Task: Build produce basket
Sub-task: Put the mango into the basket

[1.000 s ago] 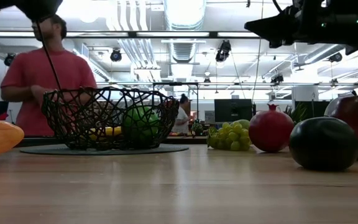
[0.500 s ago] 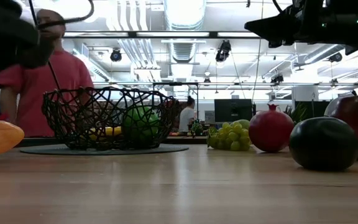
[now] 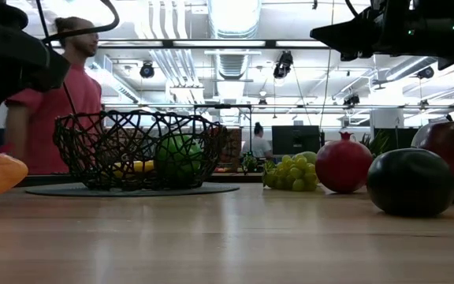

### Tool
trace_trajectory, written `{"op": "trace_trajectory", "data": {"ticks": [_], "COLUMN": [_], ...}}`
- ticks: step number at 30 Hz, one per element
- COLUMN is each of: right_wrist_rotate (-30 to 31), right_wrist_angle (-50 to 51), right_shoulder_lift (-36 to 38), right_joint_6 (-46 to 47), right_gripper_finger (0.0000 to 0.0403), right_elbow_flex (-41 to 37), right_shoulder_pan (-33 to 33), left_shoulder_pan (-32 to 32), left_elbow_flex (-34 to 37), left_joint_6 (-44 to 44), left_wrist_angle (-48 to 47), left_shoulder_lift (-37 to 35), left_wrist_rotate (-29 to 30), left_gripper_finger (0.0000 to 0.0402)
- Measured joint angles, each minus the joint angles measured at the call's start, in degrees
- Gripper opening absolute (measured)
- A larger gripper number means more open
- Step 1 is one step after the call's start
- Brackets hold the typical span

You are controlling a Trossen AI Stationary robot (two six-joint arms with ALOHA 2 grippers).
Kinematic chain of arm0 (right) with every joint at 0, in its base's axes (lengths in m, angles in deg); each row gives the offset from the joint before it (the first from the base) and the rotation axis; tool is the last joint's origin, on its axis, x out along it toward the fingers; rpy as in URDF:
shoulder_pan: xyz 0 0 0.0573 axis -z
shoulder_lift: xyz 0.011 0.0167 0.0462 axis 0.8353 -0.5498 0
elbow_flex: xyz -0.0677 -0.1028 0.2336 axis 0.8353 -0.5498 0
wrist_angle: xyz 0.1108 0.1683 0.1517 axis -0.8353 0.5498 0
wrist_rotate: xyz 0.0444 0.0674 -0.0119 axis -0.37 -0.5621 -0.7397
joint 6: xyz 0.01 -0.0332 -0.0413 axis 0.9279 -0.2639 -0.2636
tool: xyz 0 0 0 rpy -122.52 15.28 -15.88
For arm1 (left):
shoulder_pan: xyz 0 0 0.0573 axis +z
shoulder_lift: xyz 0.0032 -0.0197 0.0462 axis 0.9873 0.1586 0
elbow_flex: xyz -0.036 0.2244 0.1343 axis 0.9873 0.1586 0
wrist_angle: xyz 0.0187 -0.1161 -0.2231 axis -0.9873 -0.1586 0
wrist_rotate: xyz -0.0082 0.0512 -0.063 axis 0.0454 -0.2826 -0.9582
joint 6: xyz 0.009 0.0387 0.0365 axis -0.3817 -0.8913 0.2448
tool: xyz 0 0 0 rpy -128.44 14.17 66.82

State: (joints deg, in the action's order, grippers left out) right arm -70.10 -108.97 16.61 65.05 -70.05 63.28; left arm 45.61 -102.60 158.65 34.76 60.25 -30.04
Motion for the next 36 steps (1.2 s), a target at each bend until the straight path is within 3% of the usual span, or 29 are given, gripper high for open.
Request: {"op": "trace_trajectory", "data": {"ticks": [10, 19, 23, 28, 36], "right_wrist_rotate": [0.05, 0.12, 0.13, 0.13, 0.13], "right_wrist_angle": [0.87, 1.24, 1.23, 1.25, 1.23], "right_shoulder_lift": [0.0, 0.07, 0.07, 0.07, 0.17], "right_joint_6": [0.0, 0.09, 0.13, 0.14, 0.97], "right_gripper_finger": [0.0011, 0.0011, 0.0011, 0.0011, 0.0011], "right_elbow_flex": [-0.02, -0.02, -0.02, -0.02, -0.02], "right_shoulder_pan": [0.0, 0.0, 0.0, 0.0, 0.0], "left_shoulder_pan": [0.0, 0.0, 0.0, 0.21, 4.89], "left_elbow_flex": [4.67, 4.64, 3.04, -2.6, -14.54], "left_joint_6": [0.02, -1.27, -3.34, -13.03, -37.99], "left_wrist_angle": [7.16, 7.14, 7.04, 7.03, 6.39], "left_shoulder_lift": [-0.02, -0.07, -0.49, -1.09, -3.71], "left_wrist_rotate": [0.65, -1.67, -1.91, 1.35, 10.08], "left_gripper_finger": [0.0255, 0.0176, 0.0163, 0.0168, 0.0169]}}
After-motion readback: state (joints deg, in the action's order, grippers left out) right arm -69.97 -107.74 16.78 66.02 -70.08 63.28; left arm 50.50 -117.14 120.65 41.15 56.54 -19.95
